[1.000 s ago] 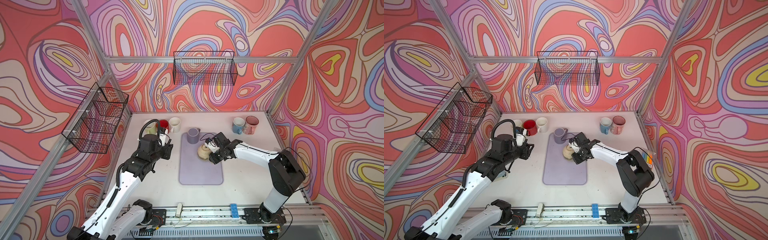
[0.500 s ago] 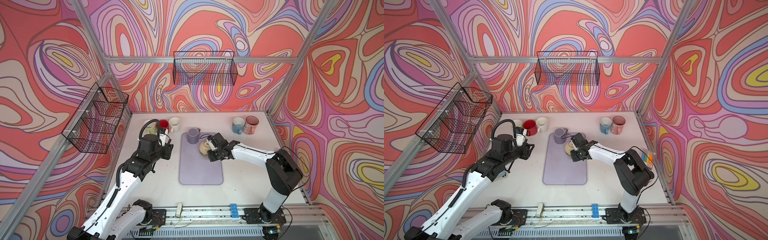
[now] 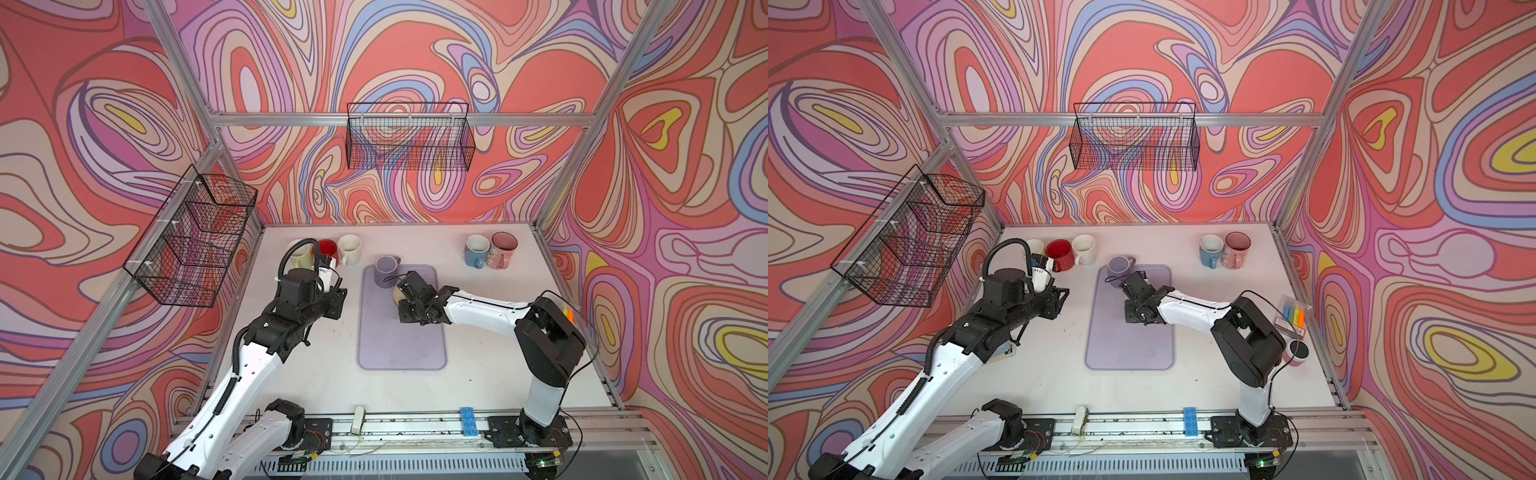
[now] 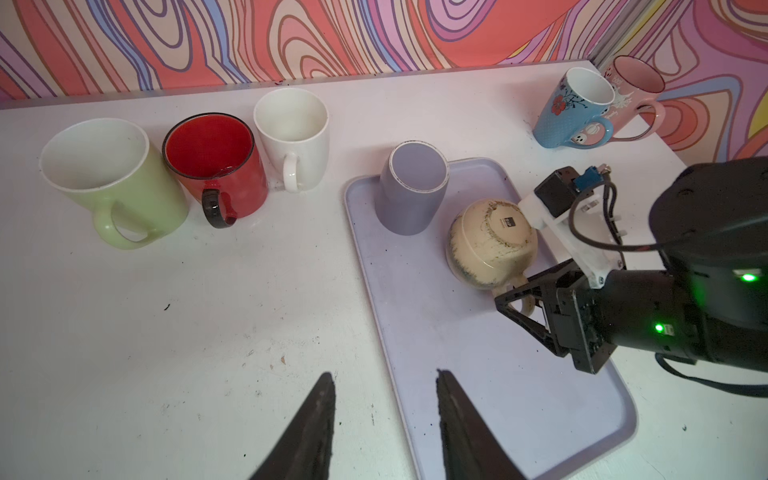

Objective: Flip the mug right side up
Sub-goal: 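Open the right gripper and withdraw it while the left gripper moves over the mug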

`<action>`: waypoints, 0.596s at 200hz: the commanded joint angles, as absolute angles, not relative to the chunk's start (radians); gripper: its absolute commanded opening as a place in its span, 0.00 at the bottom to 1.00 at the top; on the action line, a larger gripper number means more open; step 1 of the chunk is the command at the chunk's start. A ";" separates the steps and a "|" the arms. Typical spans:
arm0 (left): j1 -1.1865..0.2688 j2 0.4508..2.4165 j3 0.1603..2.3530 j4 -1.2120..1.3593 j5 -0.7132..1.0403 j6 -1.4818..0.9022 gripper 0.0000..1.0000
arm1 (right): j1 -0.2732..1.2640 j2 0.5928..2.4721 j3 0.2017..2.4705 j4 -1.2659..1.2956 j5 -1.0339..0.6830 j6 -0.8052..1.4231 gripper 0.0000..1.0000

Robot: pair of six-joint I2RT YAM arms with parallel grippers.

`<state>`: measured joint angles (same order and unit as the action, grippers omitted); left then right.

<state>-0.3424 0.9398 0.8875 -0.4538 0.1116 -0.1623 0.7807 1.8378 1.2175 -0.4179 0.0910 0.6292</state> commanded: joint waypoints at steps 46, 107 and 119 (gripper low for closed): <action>-0.497 0.996 0.888 -0.411 0.031 -0.294 0.44 | 0.689 1.615 1.204 -0.508 0.107 0.627 0.47; -0.756 1.238 0.950 -0.337 -0.122 -0.394 0.60 | 0.411 1.306 0.983 -0.480 -0.001 0.499 0.45; -0.778 1.296 0.979 -0.348 -0.144 -0.414 0.61 | 0.380 1.276 0.962 -0.478 -0.019 0.477 0.45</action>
